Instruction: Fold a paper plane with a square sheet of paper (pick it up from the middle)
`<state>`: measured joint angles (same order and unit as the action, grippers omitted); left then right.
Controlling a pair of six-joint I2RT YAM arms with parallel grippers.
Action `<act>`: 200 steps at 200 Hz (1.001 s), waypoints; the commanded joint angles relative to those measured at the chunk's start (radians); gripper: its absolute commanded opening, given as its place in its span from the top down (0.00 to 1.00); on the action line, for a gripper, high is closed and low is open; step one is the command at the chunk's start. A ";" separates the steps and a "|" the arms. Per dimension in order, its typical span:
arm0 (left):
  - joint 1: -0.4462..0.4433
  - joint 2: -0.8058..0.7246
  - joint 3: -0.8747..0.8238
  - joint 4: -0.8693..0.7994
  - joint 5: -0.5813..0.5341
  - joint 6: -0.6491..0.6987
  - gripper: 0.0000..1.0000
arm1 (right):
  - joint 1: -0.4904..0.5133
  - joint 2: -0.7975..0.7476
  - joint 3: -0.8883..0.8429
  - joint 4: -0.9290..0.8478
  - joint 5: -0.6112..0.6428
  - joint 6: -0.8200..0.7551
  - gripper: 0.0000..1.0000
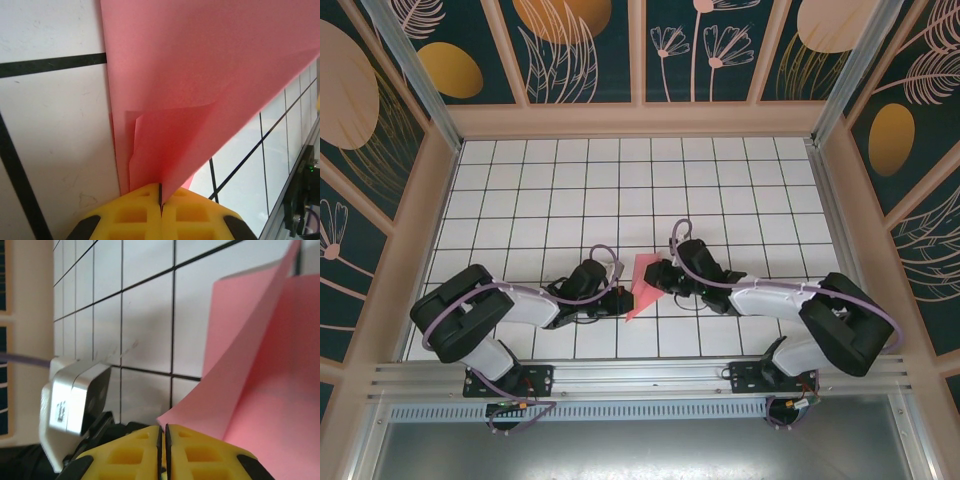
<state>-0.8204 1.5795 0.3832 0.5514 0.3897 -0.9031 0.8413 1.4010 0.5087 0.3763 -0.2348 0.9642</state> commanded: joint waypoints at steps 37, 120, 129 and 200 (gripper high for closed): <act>-0.009 0.062 -0.012 0.027 0.045 -0.042 0.94 | 0.009 0.113 0.025 0.099 -0.024 0.036 0.88; -0.008 0.050 0.041 -0.083 0.042 0.034 0.90 | -0.016 0.160 0.009 0.074 0.011 0.051 0.88; -0.008 0.047 0.044 -0.085 0.044 0.039 0.88 | -0.016 0.163 0.008 0.075 0.011 0.052 0.88; -0.008 -0.037 0.041 -0.058 0.031 0.047 0.75 | -0.018 0.171 0.017 0.059 0.006 0.044 0.88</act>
<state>-0.8185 1.5696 0.4202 0.4999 0.4347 -0.8783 0.8299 1.5570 0.5095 0.4450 -0.2367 1.0046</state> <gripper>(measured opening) 0.246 0.124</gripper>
